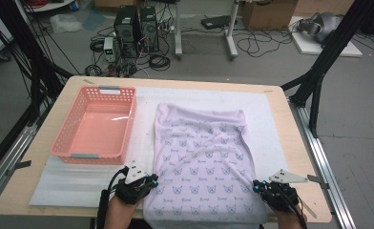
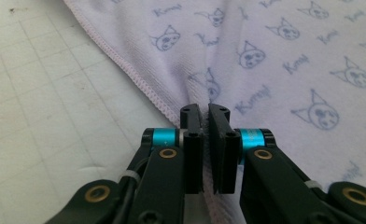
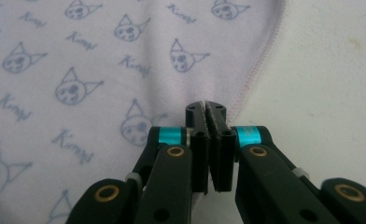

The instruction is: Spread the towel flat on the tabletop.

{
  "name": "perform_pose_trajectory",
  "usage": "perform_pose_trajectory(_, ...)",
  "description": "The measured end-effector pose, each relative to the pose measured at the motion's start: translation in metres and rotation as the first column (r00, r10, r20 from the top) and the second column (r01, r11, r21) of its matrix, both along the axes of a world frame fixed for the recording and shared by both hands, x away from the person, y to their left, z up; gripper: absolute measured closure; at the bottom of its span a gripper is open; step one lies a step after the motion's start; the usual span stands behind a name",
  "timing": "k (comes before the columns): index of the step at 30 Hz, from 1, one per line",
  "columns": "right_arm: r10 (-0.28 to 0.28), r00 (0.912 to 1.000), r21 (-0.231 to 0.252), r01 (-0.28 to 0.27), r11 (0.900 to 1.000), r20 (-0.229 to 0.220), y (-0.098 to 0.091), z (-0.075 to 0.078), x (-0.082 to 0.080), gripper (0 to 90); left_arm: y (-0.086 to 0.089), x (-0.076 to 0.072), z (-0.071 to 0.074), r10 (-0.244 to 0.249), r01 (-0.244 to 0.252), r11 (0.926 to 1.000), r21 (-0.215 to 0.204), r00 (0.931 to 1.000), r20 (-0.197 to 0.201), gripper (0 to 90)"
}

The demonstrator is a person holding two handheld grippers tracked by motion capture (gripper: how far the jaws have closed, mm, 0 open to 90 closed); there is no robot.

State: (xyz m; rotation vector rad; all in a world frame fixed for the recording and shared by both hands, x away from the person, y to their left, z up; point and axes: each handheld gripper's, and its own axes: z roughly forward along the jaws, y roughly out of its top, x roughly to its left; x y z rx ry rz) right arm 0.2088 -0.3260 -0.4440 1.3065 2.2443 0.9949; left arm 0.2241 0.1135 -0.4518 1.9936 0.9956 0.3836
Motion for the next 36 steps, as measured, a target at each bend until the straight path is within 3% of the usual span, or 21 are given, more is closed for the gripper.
perform_pose_trajectory(9, 0.051, 0.9984, 0.031, -0.052, 0.9982, 0.024, -0.009, 0.012, -0.026, 88.6, 0.017, -0.023, 0.011, -0.030, 0.030, 0.9972, -0.068, 0.9995, 0.011, 85.2)
perform_pose_trajectory(17, 0.078, 0.9967, 0.067, -0.079, 0.9946, 0.022, -0.018, 0.020, -0.058, 88.6, 0.027, -0.047, 0.014, -0.101, 0.101, 0.9915, -0.082, 0.9949, 0.005, 84.3)
perform_pose_trajectory(19, 0.091, 0.9957, 0.068, -0.092, 0.9934, 0.016, -0.016, 0.019, -0.065, 87.5, 0.029, -0.048, 0.013, -0.103, 0.104, 0.9909, -0.085, 0.9944, 0.025, 77.1)
perform_pose_trajectory(20, 0.088, 0.9961, 0.060, -0.088, 0.9943, 0.001, -0.015, 0.019, -0.066, 85.0, 0.029, -0.046, 0.013, -0.077, 0.079, 0.9930, -0.088, 0.9967, 0.024, 62.5)
perform_pose_trajectory(21, 0.072, 0.9973, 0.049, -0.073, 0.9962, 0.009, -0.014, 0.018, -0.066, 74.8, 0.029, -0.042, 0.013, -0.057, 0.058, 0.9928, -0.104, 0.9983, 0.015, 51.1)
perform_pose_trajectory(24, 0.022, 0.9995, 0.063, -0.023, 0.9977, 0.021, -0.013, 0.018, -0.058, 68.2, 0.027, -0.031, 0.013, -0.034, 0.036, 0.9911, -0.128, 0.9993, 0.017, 47.0)
perform_pose_trajectory(29, -0.026, 0.9986, 0.033, 0.024, 0.9992, 0.045, -0.008, 0.014, -0.028, 66.5, 0.023, -0.001, 0.008, 0.038, -0.039, 0.9938, -0.104, 0.9991, -0.017, 48.4)
perform_pose_trajectory(33, -0.072, 0.9972, 0.030, 0.071, 0.9970, 0.022, -0.007, 0.005, -0.003, 66.9, 0.021, 0.019, 0.003, 0.076, -0.079, 0.9929, -0.088, 0.9963, -0.038, 51.2)
perform_pose_trajectory(36, -0.081, 0.9967, 0.018, 0.081, 0.9966, -0.007, -0.006, -0.001, 0.007, 67.9, 0.017, 0.029, -0.001, 0.090, -0.094, 0.9931, -0.070, 0.9943, -0.057, 54.2)
